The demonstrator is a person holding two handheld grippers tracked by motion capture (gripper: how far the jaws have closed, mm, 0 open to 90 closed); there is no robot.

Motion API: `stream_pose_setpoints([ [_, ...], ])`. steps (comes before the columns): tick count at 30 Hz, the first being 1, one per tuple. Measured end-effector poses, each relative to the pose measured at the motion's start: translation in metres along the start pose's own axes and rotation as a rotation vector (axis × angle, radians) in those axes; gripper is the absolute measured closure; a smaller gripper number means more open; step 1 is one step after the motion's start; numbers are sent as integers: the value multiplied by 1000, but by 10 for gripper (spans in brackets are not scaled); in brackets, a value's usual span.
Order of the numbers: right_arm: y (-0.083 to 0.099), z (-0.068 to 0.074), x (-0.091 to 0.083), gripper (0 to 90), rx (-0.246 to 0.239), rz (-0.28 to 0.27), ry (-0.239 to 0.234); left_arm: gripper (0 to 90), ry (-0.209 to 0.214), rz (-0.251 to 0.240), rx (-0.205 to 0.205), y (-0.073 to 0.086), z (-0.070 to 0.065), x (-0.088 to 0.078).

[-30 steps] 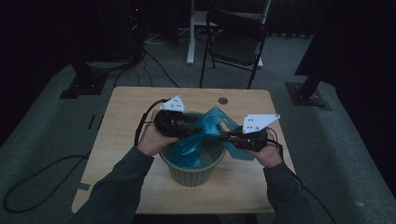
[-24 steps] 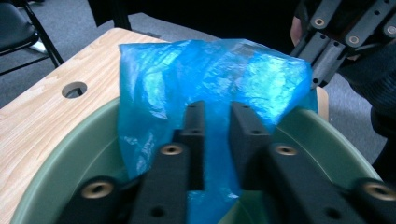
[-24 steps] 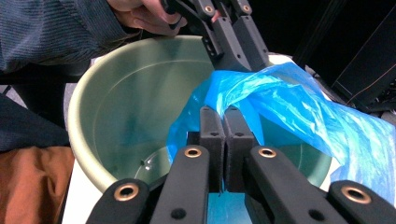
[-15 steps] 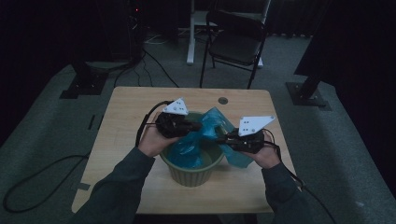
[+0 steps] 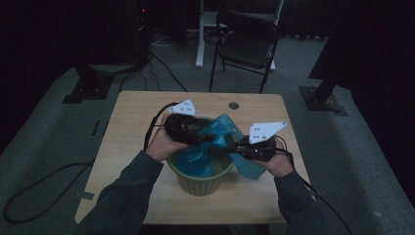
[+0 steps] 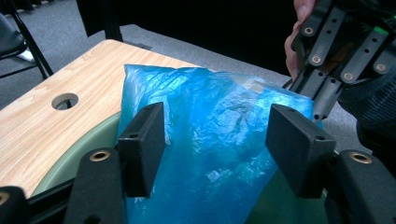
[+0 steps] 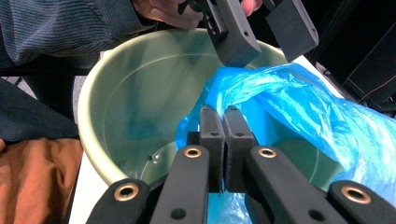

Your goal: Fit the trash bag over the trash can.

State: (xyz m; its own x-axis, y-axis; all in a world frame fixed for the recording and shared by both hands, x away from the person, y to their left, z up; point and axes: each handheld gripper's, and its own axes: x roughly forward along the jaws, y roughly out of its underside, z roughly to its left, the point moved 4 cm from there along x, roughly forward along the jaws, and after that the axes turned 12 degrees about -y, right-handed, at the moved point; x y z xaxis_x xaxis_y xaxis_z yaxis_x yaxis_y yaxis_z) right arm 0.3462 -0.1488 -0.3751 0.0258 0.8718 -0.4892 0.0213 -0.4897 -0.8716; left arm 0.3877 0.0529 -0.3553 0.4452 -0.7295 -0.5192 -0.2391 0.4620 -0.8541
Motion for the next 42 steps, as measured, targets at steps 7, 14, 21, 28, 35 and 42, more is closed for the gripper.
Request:
stream_pose_setpoints([
  [7, -3, 2, 0, 889, -13, 5, -11, 389, 38, 40, 5, 3, 1, 8],
  [14, -4, 3, -1, 888, -16, 8, -11, 842, 39, 88, 50, 8, -6, 10],
  [21, -1, 4, 0, 884, -11, 18, -15, 900, -5, 66, 53, 8, -6, 1],
  [28, -2, 5, -6, 786, -7, -5, -18, 900, -36, 36, 54, 12, -6, -9],
  [35, -7, 5, -20, 754, -7, -44, 2, 900, -63, 28, 60, 17, -6, -14],
  [42, -15, -2, -18, 824, 15, -47, 49, 900, -75, 33, 76, 18, -10, -13],
])
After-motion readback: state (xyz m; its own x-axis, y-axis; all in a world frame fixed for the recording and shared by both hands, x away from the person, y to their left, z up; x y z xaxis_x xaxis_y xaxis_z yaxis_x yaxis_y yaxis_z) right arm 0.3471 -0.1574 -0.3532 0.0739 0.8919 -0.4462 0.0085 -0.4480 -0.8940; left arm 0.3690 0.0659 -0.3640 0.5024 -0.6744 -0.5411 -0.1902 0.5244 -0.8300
